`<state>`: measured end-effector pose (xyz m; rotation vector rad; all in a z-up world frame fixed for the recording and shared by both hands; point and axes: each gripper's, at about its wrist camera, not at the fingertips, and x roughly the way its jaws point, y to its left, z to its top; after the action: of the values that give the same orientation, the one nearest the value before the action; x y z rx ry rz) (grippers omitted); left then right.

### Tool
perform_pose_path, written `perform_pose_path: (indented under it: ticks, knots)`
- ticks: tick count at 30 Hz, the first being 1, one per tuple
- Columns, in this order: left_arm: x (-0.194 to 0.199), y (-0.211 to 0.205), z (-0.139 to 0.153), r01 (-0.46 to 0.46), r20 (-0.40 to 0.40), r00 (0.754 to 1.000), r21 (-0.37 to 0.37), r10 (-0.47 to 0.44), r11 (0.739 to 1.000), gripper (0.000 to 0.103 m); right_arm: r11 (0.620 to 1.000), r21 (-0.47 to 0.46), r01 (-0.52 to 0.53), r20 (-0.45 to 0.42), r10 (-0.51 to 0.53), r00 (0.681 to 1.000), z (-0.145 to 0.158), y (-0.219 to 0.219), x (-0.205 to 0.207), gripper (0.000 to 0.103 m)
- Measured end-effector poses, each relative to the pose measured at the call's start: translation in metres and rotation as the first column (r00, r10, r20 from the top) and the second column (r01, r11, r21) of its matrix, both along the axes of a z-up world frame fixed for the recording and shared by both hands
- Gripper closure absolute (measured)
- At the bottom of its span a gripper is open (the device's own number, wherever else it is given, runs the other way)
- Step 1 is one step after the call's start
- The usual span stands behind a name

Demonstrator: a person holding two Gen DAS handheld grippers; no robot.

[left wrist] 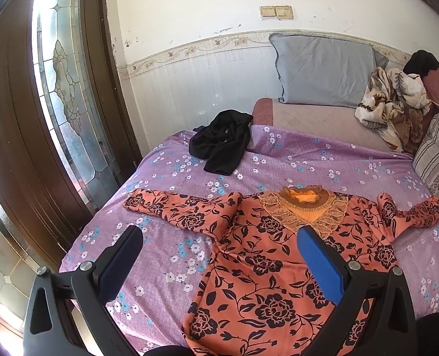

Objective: Fold small clothes
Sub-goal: 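Hover both grippers over the orange blouse, approaching its sleeves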

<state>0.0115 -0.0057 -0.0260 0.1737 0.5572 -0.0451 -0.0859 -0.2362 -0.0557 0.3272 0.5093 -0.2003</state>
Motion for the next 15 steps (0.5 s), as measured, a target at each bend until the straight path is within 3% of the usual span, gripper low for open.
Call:
perform_pose_path:
  ticks: [15]
  knots:
    - [0.011, -0.008, -0.013, 0.006, -0.033, 0.999, 0.011, -0.006, 1.000, 0.000, 1.000, 0.030, 0.003, -0.040, -0.002, 0.999, -0.016, -0.005, 0.012, 0.000]
